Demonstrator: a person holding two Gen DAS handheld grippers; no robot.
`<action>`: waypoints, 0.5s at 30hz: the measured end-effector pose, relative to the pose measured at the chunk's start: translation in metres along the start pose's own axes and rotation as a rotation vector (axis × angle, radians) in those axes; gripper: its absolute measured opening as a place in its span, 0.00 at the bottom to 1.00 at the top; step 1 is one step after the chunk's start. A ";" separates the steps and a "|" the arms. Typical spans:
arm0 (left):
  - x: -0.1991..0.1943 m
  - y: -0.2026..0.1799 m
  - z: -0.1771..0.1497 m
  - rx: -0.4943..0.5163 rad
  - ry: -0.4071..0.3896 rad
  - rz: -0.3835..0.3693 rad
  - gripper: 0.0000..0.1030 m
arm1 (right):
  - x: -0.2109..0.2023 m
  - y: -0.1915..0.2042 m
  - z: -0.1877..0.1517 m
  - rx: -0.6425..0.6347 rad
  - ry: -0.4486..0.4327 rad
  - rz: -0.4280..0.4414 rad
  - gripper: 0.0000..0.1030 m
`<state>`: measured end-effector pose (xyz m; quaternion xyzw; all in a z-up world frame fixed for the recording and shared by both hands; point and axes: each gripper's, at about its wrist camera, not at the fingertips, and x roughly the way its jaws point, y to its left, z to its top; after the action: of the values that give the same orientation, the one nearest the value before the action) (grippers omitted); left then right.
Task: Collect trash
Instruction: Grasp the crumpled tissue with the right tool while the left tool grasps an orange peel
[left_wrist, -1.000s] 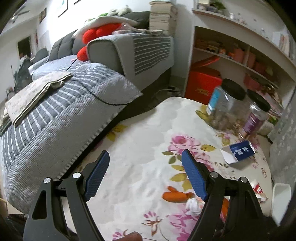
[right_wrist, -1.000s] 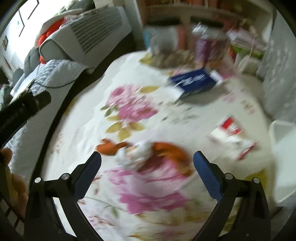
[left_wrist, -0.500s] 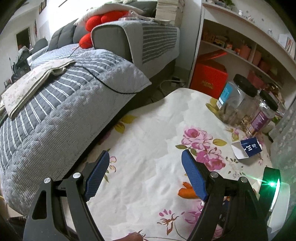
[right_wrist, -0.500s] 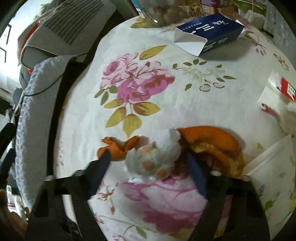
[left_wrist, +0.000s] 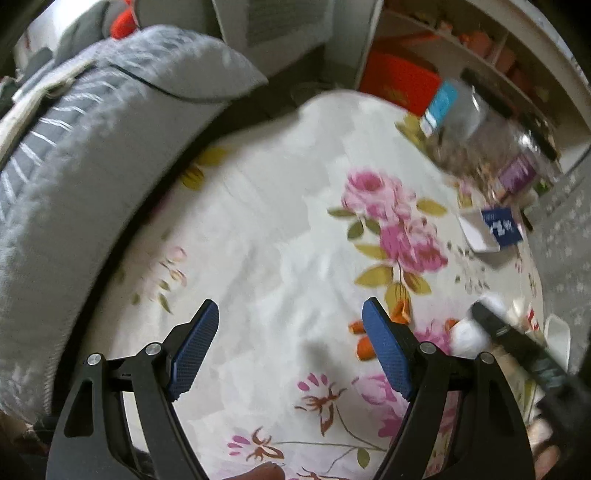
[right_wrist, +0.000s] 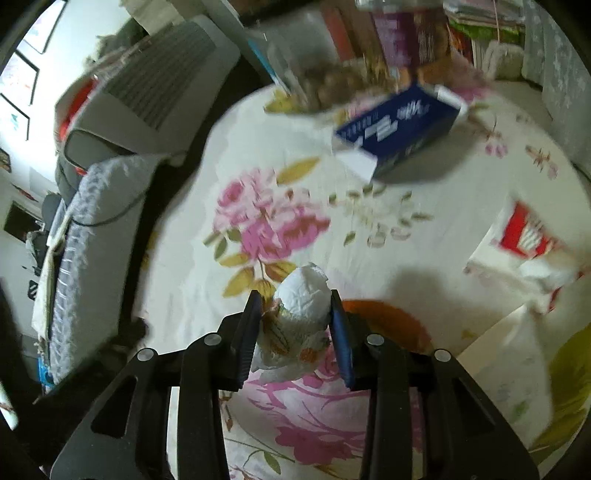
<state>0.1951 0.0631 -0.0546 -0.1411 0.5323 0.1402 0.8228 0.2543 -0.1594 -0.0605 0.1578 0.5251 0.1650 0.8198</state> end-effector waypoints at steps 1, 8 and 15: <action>0.005 -0.003 -0.001 0.019 0.021 -0.005 0.76 | -0.008 0.000 0.003 -0.005 -0.020 0.005 0.33; 0.036 -0.050 -0.020 0.237 0.094 -0.014 0.76 | -0.047 -0.011 0.017 -0.030 -0.122 0.023 0.33; 0.058 -0.072 -0.030 0.310 0.093 -0.003 0.52 | -0.056 -0.019 0.019 -0.057 -0.159 0.007 0.33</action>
<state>0.2205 -0.0100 -0.1138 -0.0197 0.5850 0.0483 0.8093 0.2518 -0.2023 -0.0151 0.1489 0.4531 0.1700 0.8624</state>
